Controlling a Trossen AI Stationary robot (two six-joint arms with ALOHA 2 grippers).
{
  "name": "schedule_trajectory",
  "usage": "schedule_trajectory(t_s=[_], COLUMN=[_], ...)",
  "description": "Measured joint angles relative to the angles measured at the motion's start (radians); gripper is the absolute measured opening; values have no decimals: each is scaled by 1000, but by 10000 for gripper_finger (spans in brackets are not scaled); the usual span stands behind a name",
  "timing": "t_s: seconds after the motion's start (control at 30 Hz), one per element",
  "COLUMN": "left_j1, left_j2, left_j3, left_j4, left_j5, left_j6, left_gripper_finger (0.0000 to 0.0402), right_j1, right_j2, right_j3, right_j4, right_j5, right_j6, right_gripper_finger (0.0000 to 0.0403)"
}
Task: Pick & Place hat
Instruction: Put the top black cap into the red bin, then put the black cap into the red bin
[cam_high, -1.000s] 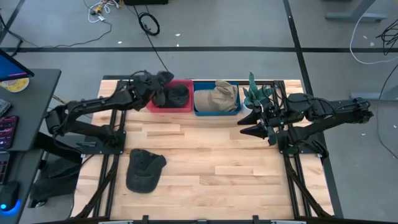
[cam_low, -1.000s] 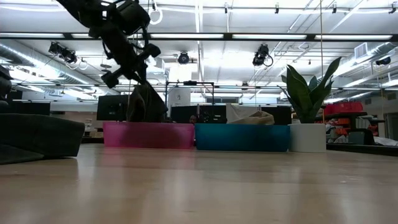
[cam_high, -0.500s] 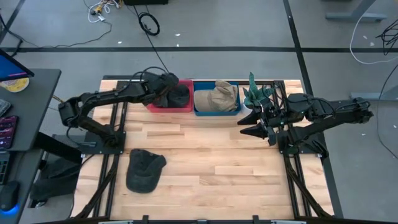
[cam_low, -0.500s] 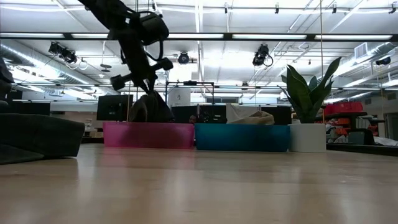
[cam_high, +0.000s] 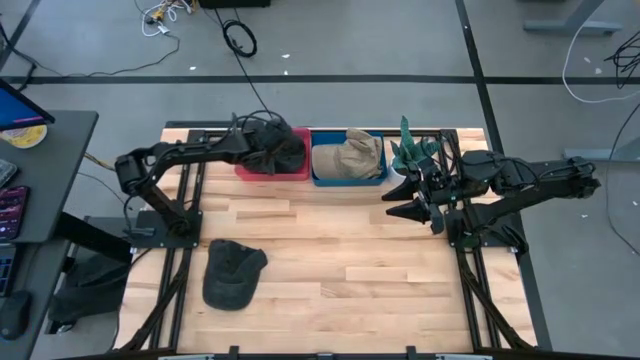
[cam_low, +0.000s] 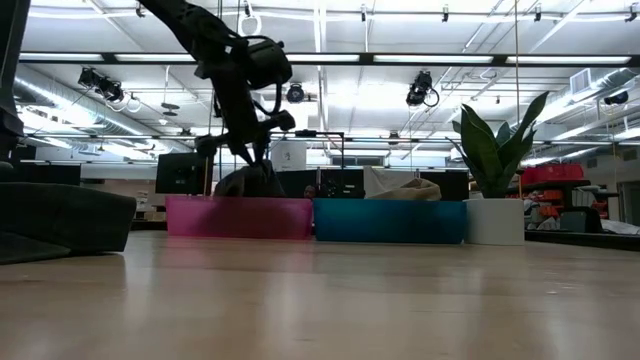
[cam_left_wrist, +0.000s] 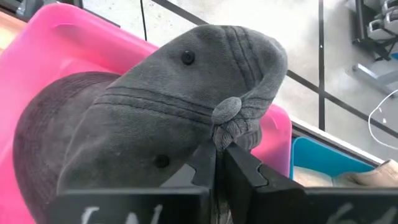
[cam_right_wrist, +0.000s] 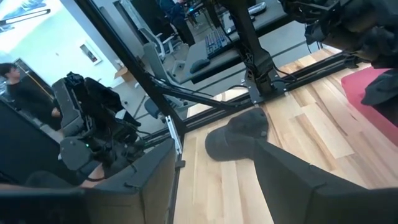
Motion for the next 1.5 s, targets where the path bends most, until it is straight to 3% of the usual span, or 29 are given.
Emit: schedule_trajectory(t_s=[0.37, 0.53, 0.77, 0.87, 1.13, 1.2, 1.4, 1.5], left_j1=[1, 1, 15, 18, -12, -23, -83, -140], left_j2=[10, 10, 10, 9, -40, -80, -235, -305], left_j3=[19, 19, 19, 19, 17, 17, 17, 17], left_j4=[28, 109, 294, 314, 313, 312, 268, 195], left_j5=[4, 15, 168, 170, 239, 304, 711, 808], left_j6=[168, 257, 292, 291, 389, 443, 642, 662], left_gripper_finger=[61, 126, 243, 276, 280, 270, 244, 239], right_j1=[0, 0, 0, 0, 0, 0, 0, 0], right_j2=[0, 0, 0, 0, 0, 0, 0, 0], right_j3=[0, 0, 0, 0, 0, 0, 0, 0], right_j4=[-9, -11, -11, -11, -12, -12, -12, -14], right_j5=[0, 0, 0, 0, 0, 0, 0, 0], right_j6=[0, -1, -7, -7, -6, -6, -21, -22], right_gripper_finger=[219, 219, 219, 219, 219, 219, 219, 219])
